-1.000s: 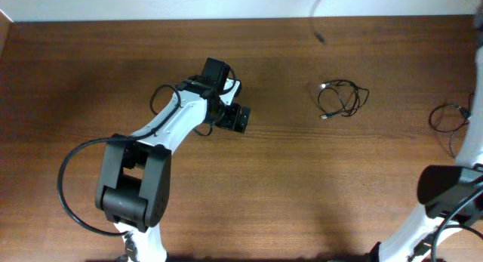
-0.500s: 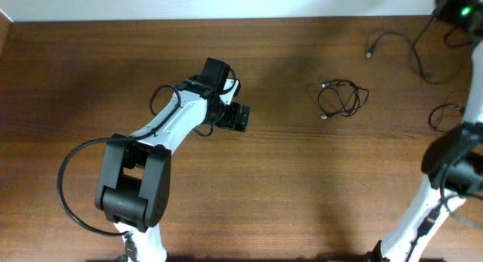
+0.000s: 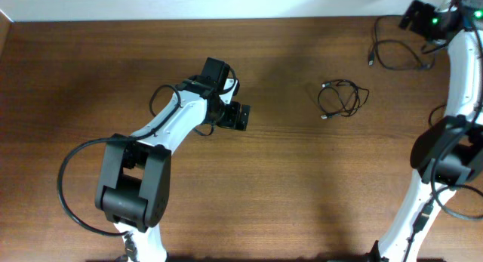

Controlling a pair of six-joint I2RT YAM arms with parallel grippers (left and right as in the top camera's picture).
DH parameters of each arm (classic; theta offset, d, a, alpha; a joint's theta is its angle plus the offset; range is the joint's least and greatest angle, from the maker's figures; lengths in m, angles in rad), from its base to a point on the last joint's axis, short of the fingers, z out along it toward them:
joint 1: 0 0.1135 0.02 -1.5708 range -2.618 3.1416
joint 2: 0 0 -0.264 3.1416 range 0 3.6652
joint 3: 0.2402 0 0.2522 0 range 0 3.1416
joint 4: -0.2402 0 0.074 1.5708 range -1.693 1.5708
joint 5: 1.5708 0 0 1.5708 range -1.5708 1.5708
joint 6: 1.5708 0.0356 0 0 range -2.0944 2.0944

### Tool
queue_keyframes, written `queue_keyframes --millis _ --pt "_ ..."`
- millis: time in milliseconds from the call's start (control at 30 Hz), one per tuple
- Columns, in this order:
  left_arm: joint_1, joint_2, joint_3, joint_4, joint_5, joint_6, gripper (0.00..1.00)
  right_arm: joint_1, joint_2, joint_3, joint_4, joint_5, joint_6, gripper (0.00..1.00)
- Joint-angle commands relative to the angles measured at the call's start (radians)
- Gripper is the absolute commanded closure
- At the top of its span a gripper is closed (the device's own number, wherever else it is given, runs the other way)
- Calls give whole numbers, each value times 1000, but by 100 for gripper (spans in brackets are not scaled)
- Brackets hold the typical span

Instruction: Untangle cables

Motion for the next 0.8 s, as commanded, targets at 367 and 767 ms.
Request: queue_keyframes --millis 367,767 --pt "0 9 5 20 -7 -13 1 148 -42 -39 -608 -172 -236 1" --pt "32 -84 6 19 -72 -12 1 388 -190 -34 -652 92 -126 1"
